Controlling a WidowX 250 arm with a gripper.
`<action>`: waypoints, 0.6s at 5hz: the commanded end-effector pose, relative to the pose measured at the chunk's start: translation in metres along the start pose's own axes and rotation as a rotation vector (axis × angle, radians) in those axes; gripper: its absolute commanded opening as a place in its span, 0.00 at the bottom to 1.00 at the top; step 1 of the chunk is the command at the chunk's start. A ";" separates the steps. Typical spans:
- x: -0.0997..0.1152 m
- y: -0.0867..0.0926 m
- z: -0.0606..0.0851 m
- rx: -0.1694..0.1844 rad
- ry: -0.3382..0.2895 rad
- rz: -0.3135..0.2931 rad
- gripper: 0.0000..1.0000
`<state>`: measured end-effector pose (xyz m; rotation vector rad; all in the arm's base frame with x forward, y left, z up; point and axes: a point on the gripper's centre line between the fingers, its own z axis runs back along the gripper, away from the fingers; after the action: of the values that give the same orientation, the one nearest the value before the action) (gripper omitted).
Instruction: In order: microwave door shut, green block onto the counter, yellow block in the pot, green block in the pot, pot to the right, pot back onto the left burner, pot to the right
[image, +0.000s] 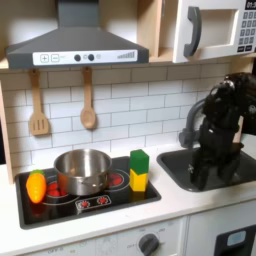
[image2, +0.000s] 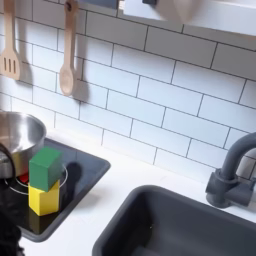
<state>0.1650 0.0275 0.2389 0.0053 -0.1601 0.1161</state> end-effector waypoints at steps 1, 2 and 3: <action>0.041 0.024 0.002 0.024 -0.062 0.055 0.00; 0.055 0.031 0.013 0.024 -0.122 0.064 0.00; 0.069 0.035 0.024 0.025 -0.168 0.078 0.00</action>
<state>0.2237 0.0699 0.2740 0.0352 -0.3262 0.1951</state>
